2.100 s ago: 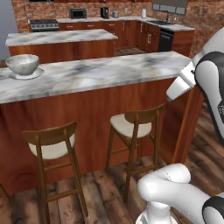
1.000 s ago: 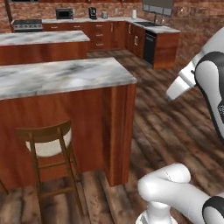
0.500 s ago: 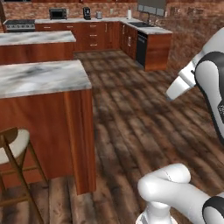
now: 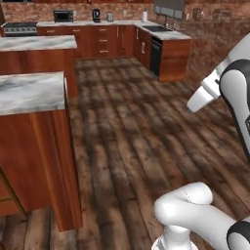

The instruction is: Move the bowls from the cabinet to the plates on the dining table.

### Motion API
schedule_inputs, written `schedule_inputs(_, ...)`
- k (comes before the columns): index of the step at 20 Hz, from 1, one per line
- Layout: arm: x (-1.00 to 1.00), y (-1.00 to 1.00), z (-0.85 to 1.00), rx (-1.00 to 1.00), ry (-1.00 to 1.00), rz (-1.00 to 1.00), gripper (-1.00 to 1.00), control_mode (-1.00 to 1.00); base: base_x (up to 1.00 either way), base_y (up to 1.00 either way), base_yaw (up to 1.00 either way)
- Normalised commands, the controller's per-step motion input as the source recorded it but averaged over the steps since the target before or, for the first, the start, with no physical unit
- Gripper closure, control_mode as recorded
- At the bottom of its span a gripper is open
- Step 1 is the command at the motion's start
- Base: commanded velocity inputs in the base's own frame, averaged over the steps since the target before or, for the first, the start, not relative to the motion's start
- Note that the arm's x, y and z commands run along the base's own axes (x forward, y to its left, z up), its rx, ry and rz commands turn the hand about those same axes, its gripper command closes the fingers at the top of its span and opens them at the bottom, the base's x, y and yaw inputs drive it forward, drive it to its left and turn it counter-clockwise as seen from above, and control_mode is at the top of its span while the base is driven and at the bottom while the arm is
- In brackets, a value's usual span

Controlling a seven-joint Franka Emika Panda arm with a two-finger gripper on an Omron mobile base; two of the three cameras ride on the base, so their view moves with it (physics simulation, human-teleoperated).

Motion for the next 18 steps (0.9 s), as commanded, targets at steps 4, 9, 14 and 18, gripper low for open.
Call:
schedule_inputs(4, 0.0, 0.0, 0.0, 0.0, 0.0, 0.0, -1.0, 1.0, 1.0, -0.48, 0.03)
schedule_inputs(9, 0.0, 0.0, 0.0, 0.0, 0.0, 0.0, -1.0, 1.0, 1.0, -0.46, 0.01)
schedule_inputs(14, 0.0, 0.0, 0.0, 0.0, 0.0, 0.0, -1.0, 1.0, 1.0, -0.35, 0.0)
schedule_inputs(18, 0.0, 0.0, 0.0, 0.0, 0.0, 0.0, -1.0, 1.0, 1.0, -0.31, 0.0)
